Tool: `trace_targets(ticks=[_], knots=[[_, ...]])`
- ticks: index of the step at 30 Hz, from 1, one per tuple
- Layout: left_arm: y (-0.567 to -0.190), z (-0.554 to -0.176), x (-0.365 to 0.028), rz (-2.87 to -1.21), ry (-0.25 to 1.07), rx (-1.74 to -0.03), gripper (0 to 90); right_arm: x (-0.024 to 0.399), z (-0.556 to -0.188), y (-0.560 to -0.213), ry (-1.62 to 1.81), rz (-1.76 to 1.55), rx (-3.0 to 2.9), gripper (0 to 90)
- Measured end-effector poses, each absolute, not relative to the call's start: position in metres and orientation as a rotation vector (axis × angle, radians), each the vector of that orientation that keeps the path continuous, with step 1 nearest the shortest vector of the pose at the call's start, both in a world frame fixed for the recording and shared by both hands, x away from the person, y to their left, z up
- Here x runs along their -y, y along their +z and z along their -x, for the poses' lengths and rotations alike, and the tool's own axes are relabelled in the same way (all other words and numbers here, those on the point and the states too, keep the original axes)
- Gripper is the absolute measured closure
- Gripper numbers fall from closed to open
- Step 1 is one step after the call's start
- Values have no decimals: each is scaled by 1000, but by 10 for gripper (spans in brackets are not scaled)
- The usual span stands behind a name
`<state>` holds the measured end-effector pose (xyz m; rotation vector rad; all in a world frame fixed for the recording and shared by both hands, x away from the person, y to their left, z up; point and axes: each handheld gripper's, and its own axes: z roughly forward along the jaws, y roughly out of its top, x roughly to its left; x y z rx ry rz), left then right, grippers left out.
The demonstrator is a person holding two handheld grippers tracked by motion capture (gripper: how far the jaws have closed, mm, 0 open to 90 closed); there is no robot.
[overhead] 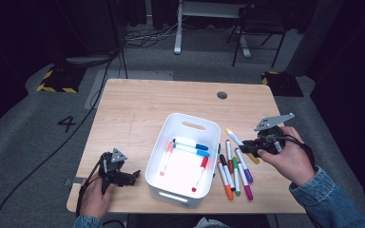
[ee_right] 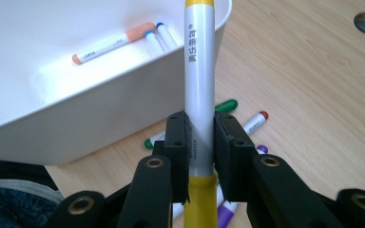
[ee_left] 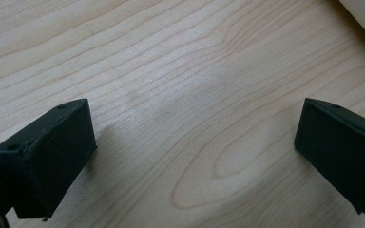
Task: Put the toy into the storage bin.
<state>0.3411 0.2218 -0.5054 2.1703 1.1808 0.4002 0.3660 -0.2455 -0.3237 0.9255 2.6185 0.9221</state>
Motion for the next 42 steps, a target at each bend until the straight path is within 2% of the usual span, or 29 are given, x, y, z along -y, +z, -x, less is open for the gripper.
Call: trace_targets(ticks=[22,42], knots=[[-506,-343,-221,-2163,417,-1191,0,192,-389,-294,1031,-766,-2625,770],[-506,-345,-221,-2155,416,-1201,0,151,-424,-305,1071,-692,-2637,770]])
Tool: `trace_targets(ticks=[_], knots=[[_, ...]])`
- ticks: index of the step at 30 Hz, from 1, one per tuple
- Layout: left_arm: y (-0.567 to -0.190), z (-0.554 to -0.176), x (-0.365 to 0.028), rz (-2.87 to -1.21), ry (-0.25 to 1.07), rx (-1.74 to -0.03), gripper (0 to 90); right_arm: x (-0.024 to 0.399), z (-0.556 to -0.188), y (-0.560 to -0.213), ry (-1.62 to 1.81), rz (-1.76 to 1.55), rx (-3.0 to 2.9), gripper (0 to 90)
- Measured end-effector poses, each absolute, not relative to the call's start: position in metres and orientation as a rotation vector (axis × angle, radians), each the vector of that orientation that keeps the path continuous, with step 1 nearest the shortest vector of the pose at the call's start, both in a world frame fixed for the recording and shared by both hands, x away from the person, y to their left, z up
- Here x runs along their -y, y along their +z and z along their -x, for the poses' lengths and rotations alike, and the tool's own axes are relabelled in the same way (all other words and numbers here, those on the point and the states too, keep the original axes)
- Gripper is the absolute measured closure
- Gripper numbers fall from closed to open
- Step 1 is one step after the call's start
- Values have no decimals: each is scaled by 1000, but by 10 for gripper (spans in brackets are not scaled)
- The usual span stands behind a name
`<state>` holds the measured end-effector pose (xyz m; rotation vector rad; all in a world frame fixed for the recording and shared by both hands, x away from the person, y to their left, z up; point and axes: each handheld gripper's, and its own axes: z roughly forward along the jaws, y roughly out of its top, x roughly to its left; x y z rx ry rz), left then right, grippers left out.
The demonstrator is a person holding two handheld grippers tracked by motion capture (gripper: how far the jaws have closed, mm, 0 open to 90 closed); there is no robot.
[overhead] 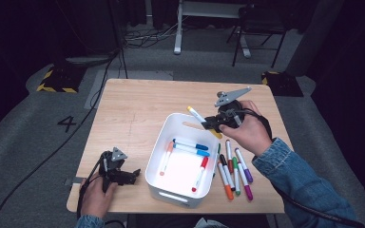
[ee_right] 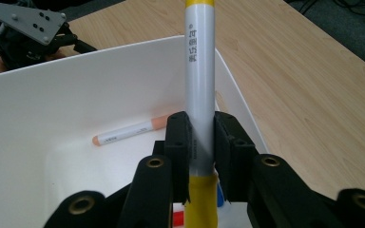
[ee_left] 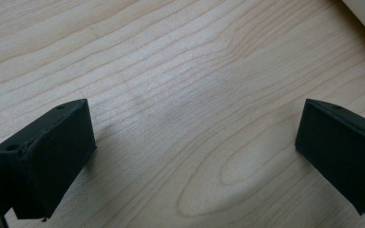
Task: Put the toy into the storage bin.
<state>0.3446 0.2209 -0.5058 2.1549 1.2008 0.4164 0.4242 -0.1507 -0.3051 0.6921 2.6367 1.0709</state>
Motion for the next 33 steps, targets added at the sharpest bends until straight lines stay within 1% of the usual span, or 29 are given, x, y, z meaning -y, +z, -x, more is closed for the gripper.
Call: trace_targets(ticks=[11,33], knots=[[-506,-345,-221,-2155,418,-1200,0,146,-436,-324,1048,-699,-2647,770],[-505,-346,-221,-2157,425,-1206,0,124,-438,-366,818,-608,-2753,769]])
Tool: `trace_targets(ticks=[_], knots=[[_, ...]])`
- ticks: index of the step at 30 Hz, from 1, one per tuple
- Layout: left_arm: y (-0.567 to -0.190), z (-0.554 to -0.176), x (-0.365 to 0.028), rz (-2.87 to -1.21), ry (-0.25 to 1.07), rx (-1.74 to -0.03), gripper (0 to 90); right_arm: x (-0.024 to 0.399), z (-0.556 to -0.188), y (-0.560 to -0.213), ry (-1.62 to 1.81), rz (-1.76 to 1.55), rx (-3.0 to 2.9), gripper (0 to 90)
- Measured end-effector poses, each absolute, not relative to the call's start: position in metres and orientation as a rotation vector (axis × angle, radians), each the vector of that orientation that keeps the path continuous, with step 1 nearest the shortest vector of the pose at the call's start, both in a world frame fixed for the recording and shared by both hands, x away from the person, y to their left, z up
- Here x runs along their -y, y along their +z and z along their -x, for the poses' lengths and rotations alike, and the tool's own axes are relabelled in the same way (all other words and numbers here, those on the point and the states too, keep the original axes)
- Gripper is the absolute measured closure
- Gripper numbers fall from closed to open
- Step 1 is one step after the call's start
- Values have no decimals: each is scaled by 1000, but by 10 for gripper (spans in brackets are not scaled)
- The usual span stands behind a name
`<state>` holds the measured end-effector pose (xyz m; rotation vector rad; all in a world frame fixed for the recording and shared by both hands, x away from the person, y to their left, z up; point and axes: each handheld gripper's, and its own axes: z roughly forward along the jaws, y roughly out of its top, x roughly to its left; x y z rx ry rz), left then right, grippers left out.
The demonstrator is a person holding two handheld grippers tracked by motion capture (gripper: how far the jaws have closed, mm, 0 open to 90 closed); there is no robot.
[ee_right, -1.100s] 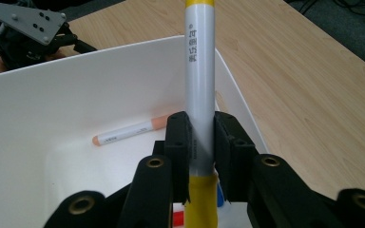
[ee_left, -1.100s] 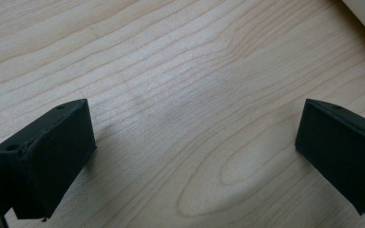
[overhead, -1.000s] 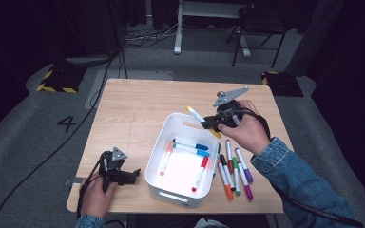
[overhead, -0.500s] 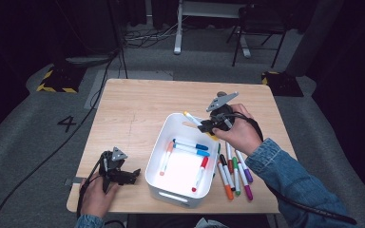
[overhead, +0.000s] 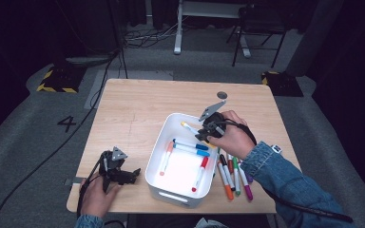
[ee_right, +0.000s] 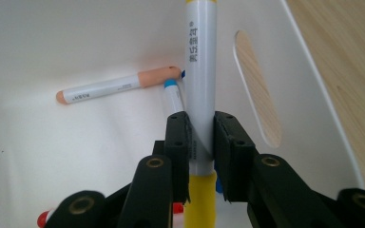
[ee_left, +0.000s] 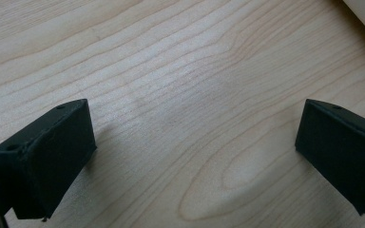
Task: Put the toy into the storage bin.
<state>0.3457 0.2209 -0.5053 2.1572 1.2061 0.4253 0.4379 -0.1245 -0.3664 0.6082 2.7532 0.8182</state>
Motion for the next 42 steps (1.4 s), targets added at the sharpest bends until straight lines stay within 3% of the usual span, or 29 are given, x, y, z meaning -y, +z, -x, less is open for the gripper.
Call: trace_targets(ticks=[13,14,17,20,30,42], knots=[[-505,-346,-221,-2157,422,-1206,0,118,-436,-372,736,-555,-2801,767],[-506,-346,-221,-2155,421,-1207,0,117,-435,-372,726,-566,-2810,743],[-505,-346,-221,-2157,422,-1206,0,118,-435,-372,784,-585,-2793,543],[-505,-346,-221,-2158,418,-1206,0,121,-433,-366,818,-569,-2769,497],[-505,-346,-221,-2158,419,-1206,0,145,-420,-342,928,-605,-2693,474],[-506,-346,-221,-2154,422,-1208,0,210,-405,-333,984,-807,-2585,503]])
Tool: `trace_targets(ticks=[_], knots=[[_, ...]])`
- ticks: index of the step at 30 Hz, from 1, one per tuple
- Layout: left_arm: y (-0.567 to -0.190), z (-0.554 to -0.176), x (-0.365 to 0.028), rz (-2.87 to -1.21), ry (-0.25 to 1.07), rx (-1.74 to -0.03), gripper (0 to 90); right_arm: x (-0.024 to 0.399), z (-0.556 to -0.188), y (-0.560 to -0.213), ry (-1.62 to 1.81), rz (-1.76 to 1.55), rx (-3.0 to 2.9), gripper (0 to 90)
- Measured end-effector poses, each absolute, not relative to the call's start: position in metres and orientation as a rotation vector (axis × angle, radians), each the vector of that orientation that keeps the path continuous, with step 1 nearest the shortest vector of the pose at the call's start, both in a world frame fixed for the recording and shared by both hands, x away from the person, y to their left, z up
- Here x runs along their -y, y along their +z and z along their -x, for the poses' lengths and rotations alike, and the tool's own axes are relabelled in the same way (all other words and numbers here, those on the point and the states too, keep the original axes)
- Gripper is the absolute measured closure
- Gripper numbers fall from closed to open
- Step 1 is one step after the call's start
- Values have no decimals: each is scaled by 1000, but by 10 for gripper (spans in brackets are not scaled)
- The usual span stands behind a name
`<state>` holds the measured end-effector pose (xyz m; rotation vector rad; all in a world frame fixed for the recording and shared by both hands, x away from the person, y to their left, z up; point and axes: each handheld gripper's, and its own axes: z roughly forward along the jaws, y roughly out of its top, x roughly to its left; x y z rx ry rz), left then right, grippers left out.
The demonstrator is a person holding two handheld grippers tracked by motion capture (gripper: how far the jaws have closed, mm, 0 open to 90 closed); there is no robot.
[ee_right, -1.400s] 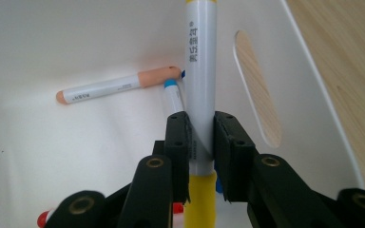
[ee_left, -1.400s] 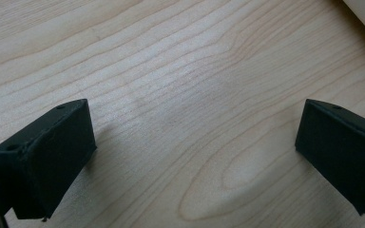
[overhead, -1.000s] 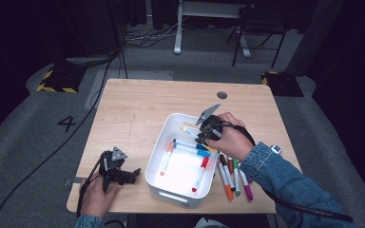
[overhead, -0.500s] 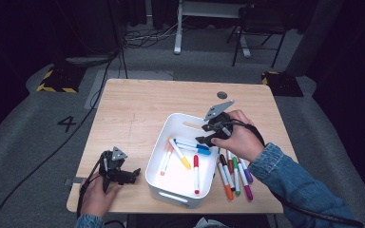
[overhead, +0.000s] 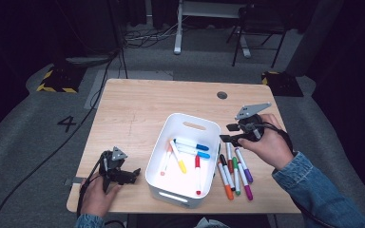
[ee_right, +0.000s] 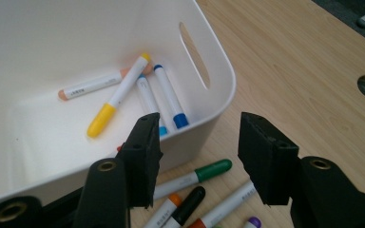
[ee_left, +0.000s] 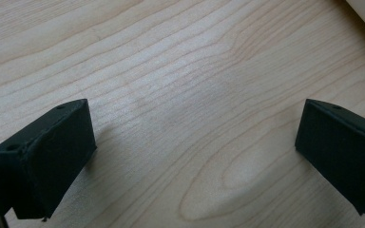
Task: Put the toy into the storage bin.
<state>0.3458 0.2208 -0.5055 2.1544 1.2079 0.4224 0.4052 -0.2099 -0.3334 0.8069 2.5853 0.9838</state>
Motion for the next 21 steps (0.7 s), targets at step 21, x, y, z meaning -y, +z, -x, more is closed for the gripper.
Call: trace_targets(ticks=[21], knots=[[-506,-346,-221,-2154,422,-1208,0,274,-404,-411,785,-1058,-2615,552]])
